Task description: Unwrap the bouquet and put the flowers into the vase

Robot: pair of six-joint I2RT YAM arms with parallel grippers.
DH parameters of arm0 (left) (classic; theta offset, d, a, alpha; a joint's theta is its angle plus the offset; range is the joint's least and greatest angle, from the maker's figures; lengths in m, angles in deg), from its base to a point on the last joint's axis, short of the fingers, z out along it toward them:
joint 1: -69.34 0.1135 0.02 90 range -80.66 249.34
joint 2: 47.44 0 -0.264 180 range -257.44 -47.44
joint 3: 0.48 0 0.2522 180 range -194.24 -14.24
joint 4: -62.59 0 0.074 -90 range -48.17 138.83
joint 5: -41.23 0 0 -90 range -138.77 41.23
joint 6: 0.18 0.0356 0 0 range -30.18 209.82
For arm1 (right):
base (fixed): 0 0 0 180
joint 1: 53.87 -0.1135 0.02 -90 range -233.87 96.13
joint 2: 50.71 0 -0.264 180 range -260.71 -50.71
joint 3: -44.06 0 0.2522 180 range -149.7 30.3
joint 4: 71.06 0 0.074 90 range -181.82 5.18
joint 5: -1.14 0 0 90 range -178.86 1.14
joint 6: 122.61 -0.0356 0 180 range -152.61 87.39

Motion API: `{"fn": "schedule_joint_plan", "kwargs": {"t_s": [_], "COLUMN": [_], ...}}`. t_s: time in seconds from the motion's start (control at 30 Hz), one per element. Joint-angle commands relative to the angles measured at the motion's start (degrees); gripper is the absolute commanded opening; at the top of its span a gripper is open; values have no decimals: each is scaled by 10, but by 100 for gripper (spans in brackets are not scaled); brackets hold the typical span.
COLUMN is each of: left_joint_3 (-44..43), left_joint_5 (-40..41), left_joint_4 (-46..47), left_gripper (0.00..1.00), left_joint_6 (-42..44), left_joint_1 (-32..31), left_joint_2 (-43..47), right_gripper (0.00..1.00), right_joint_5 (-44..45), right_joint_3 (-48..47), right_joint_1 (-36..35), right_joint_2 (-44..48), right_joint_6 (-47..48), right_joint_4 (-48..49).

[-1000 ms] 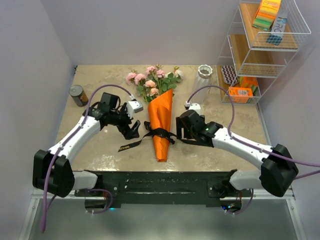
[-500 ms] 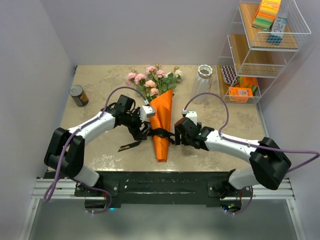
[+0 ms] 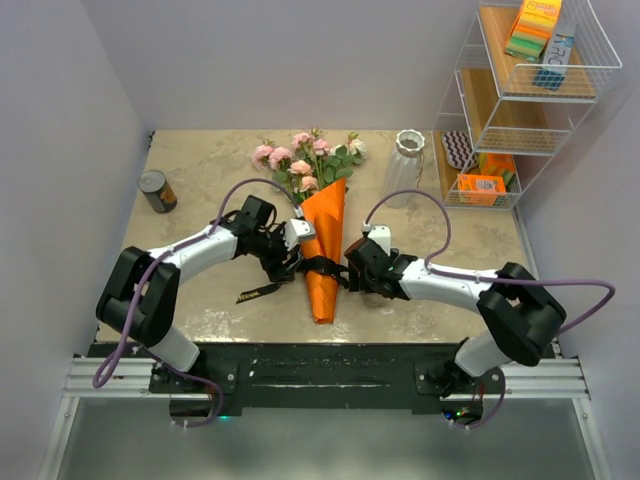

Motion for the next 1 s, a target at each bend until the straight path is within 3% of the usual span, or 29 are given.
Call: {"fn": "schedule_joint_plan", "kwargs": {"t_s": [0.0,0.07,0.33,0.53,0.63,0.8,0.9,0.97], "left_joint_3": [14,20,15,14,14,6,-4,-11], "left_joint_5": [17,24,37,51,57,61,66,78], "left_joint_4": [44,55,82,85,85,74,62,47], "left_gripper": [61,45,0,0,0,0,0,0], "left_joint_6": [10,5,-20,-31,-35,-40,-46,-54], "left_joint_1": [-4,-5,-5,-5,-5,-5,-5,-3], "left_joint_2": [-1,-1,4,14,18,24,31,44], "right_gripper": [75,74,72,61,41,21,0,0], "right_joint_5": [18,19,23,9,4,-9,-13,-14], "right_joint_3": [-20,-25,-20,-7,2,31,38,36], "right_joint_1": [-2,-2,-2,-2,-2,-3,-3,-3], "right_joint_2": [-20,-29,-47,-53,-58,-59,-37,-12], "right_joint_6": [16,30,67,95,96,91,86,78], "right_joint_4": [42,57,116,159,169,198,190,164]}}
